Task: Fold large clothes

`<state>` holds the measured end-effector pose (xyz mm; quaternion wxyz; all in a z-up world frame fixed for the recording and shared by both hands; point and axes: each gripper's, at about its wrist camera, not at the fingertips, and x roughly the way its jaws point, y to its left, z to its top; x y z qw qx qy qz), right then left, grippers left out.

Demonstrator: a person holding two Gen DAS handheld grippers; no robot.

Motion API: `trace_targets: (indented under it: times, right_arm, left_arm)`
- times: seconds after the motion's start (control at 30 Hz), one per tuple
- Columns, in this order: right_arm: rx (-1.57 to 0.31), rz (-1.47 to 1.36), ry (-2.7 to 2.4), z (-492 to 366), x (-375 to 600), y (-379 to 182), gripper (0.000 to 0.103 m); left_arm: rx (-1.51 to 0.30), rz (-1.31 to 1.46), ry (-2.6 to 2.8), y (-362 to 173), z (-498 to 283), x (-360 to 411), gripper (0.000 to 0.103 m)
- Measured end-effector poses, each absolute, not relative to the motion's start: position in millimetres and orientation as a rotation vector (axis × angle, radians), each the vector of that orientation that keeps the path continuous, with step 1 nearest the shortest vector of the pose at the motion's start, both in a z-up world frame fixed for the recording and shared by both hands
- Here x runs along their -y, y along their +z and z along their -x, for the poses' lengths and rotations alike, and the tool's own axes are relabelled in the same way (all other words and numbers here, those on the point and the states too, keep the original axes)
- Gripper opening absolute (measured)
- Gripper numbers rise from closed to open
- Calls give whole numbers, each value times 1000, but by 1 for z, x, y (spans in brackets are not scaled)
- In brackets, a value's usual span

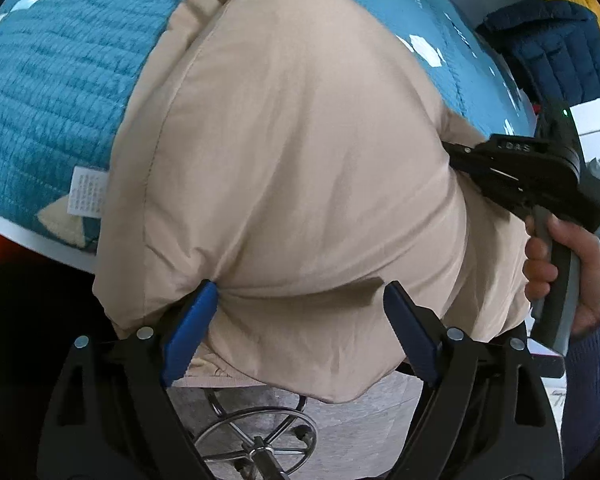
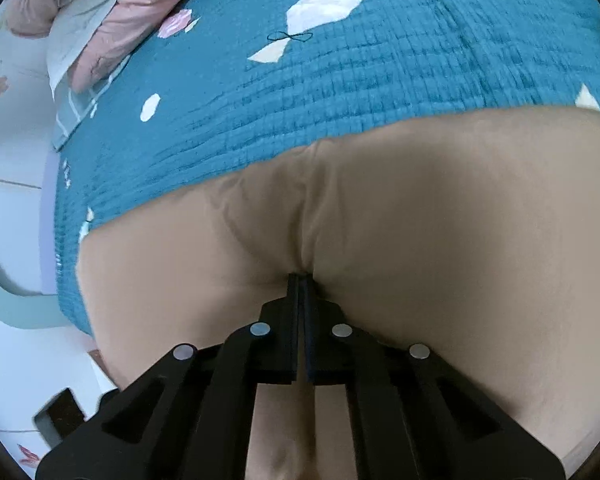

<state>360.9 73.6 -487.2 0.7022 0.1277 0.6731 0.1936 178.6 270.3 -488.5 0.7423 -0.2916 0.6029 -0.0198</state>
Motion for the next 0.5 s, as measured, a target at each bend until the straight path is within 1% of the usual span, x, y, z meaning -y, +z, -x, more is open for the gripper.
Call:
trace_targets:
  times: [0.07, 0.2, 0.3, 0.37, 0.4, 0.43, 0.5]
  right_arm:
    - [-1495, -258, 432, -361, -74, -487, 0]
    - [-1508, -352, 435, -349, -61, -475, 1]
    - [-1515, -363, 478, -317, -56, -458, 5]
    - [-1533, -346, 481, -295, -52, -454, 5]
    - [-1546, -345, 478, -284, -51, -457, 5]
    - [-1555, -342, 469, -277, -50, -461, 1]
    - [-1552, -336, 445, -267, -48, -477, 0]
  left_arm:
    - [-1327, 638, -37, -489, -183, -269, 88]
    - [-1336, 632, -24, -490, -187, -267, 88]
    - [-1327, 630, -25, -490, -189, -266, 88]
    - [-1320, 638, -22, -491, -187, -266, 88]
    - [-1319, 645, -22, -491, -187, -267, 88]
    - [-1316, 657, -24, -490, -186, -269, 88]
    - [-1306, 695, -34, -489, -181, -276, 88]
